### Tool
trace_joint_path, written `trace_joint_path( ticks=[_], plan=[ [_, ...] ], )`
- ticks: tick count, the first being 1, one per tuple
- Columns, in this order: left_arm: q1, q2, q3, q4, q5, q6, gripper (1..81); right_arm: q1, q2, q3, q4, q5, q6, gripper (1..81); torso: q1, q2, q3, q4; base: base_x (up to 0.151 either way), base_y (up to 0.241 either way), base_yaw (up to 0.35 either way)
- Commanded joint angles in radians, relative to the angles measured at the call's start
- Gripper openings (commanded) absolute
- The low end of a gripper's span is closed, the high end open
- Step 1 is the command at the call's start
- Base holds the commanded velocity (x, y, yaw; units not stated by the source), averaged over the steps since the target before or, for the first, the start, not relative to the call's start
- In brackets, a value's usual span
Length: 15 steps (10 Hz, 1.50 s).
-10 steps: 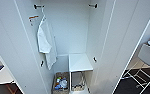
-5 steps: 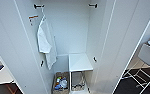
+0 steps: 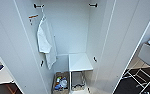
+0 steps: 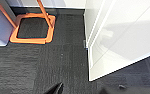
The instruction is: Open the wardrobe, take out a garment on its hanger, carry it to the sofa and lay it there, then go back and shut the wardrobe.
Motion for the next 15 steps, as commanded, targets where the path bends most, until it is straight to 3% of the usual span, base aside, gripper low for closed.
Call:
trace_joint_path(
  ticks=[1, 5, 7, 12, 15],
  plan=[
    [-0.228, -0.146, -0.024, -0.062, 0.108, -0.004, 81.1, 0.248, -0.136, -0.013, 0.014, -0.106, 0.003, 81.1, 0.000, 0.000, 0.000, 0.000, 0.000, 0.000, 0.000],
    [-0.537, -0.174, -0.072, -0.164, 0.307, -0.004, 81.1, 0.487, -0.164, -0.013, 0.105, -0.228, 0.002, 81.1, 0.001, 0.001, -0.001, 0.000, 0.000, 0.000, 0.000],
    [-0.658, -0.135, -0.133, -0.280, 0.399, -0.004, 81.1, 0.582, -0.170, -0.014, 0.220, -0.268, 0.002, 81.1, 0.001, 0.001, -0.001, 0.000, 0.000, 0.000, 0.000],
    [-0.844, -0.091, -0.175, -0.587, 0.503, -0.005, 81.1, 0.721, -0.155, -0.030, 0.491, -0.340, 0.002, 81.1, 0.002, 0.002, -0.002, 0.000, 0.000, 0.000, 0.000],
    [-0.882, 0.000, -0.176, -0.765, 0.599, -0.002, 81.1, 0.774, -0.121, -0.027, 0.639, -0.486, 0.000, 81.1, 0.002, 0.002, -0.002, 0.000, 0.000, 0.000, 0.000]
  ],
)
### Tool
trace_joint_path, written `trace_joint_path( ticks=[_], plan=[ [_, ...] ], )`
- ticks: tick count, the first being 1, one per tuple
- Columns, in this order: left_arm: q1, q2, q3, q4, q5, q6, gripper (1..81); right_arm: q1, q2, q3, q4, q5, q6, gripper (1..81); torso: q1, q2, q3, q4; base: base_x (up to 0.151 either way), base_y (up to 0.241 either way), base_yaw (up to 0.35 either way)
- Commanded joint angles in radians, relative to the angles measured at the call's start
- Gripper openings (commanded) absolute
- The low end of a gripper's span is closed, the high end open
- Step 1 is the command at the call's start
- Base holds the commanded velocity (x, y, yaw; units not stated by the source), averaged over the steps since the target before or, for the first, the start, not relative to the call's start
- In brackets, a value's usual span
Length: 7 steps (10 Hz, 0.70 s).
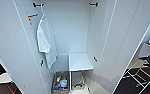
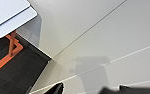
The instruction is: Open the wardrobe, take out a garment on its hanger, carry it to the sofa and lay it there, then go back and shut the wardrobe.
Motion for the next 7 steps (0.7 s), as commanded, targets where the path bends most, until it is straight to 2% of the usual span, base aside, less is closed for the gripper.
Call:
trace_joint_path(
  ticks=[1, 3, 5, 7],
  plan=[
    [-0.130, 0.056, -0.007, -0.123, 0.107, 0.002, 81.1, 0.160, 0.009, -0.007, 0.082, -0.131, -0.001, 81.1, 0.000, 0.000, 0.000, 0.000, 0.000, 0.000, 0.000],
    [-0.130, 0.121, -0.002, -0.160, 0.130, 0.002, 81.1, 0.154, 0.037, 0.007, 0.117, -0.209, -0.003, 81.1, 0.000, 0.000, 0.000, 0.000, 0.000, 0.000, 0.000],
    [-0.126, 0.168, 0.009, -0.163, 0.150, 0.002, 81.1, 0.121, 0.040, 0.068, 0.301, -0.286, -0.027, 81.1, 0.001, 0.001, -0.001, 0.000, 0.000, 0.000, 0.000],
    [-0.115, 0.205, 0.022, -0.166, 0.150, 0.002, 81.1, 0.088, 0.051, 0.135, 0.411, -0.295, -0.110, 81.1, 0.002, 0.001, -0.001, 0.000, 0.000, 0.000, 0.000]
  ],
)
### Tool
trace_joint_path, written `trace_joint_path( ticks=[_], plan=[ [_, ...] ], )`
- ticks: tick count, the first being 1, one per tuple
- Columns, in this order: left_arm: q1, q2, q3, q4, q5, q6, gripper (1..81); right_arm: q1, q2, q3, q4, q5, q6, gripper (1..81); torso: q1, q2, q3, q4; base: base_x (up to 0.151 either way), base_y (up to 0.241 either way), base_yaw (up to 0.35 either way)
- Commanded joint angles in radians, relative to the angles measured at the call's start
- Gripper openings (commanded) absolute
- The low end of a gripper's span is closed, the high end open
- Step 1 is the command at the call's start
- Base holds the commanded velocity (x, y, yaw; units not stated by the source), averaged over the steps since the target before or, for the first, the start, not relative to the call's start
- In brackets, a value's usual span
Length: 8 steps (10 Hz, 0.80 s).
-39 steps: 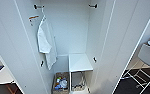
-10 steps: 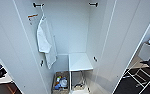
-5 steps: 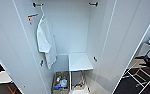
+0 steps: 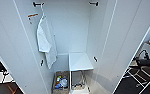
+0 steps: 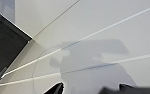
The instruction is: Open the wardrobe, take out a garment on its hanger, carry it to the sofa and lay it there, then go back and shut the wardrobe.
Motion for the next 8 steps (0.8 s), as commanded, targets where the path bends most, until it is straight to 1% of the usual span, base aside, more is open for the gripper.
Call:
trace_joint_path(
  ticks=[1, 5, 7, 8],
  plan=[
    [-0.130, 0.047, 0.042, -0.065, 0.111, 0.013, 81.1, 0.098, -0.004, 0.072, 0.182, -0.074, -0.084, 81.1, 0.000, 0.000, 0.000, 0.000, 0.000, 0.000, 0.000],
    [-0.109, 0.144, 0.041, -0.065, 0.107, 0.013, 81.1, 0.052, 0.062, 0.138, 0.326, -0.091, -0.192, 81.1, 0.000, 0.000, 0.000, 0.001, 0.000, 0.000, 0.000],
    [-0.098, 0.193, 0.041, -0.065, 0.105, 0.014, 81.1, 0.034, 0.125, 0.155, 0.374, -0.091, -0.234, 81.1, 0.000, 0.000, 0.000, 0.001, 0.000, 0.000, 0.000],
    [-0.089, 0.211, 0.042, -0.068, 0.102, 0.014, 81.1, 0.026, 0.153, 0.156, 0.379, -0.090, -0.242, 81.1, 0.000, 0.000, 0.000, 0.001, 0.000, 0.000, 0.000]
  ],
)
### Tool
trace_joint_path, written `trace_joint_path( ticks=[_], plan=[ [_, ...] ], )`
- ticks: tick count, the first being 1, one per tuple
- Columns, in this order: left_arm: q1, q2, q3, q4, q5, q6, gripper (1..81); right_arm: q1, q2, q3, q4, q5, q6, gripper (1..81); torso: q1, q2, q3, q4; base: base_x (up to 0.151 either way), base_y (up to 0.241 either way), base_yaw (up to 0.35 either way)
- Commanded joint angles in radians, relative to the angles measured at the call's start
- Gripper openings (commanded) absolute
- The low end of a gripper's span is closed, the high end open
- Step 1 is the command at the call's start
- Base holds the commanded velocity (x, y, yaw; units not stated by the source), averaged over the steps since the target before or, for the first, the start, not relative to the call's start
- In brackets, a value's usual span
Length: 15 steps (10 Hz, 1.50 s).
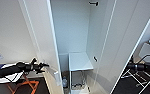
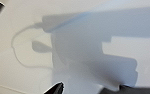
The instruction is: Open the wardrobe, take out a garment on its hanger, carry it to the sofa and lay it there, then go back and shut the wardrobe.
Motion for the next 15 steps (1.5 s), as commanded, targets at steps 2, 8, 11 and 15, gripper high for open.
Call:
trace_joint_path(
  ticks=[2, 8, 11, 15],
  plan=[
    [-0.119, 0.044, 0.004, -0.086, 0.057, 0.016, 81.1, 0.101, 0.100, 0.027, 0.072, -0.105, -0.053, 81.1, 0.000, 0.000, 0.000, 0.000, 0.000, 0.000, 0.000],
    [0.050, 0.213, -0.045, -0.083, 0.006, 0.079, 81.1, 0.000, 0.431, -0.201, 0.080, -0.105, -0.190, 81.1, 0.001, 0.001, 0.000, 0.000, 0.000, 0.000, 0.000],
    [0.174, 0.258, -0.063, -0.083, 0.006, 0.168, 81.1, -0.107, 0.554, -0.336, 0.078, -0.102, -0.303, 81.1, 0.001, 0.001, 0.000, 0.000, 0.000, 0.000, 0.000],
    [0.395, 0.297, -0.141, -0.088, -0.001, 0.357, 81.1, -0.322, 0.604, -0.537, 0.068, -0.107, -0.482, 81.1, 0.001, 0.001, 0.000, 0.000, 0.000, 0.000, 0.000]
  ],
)
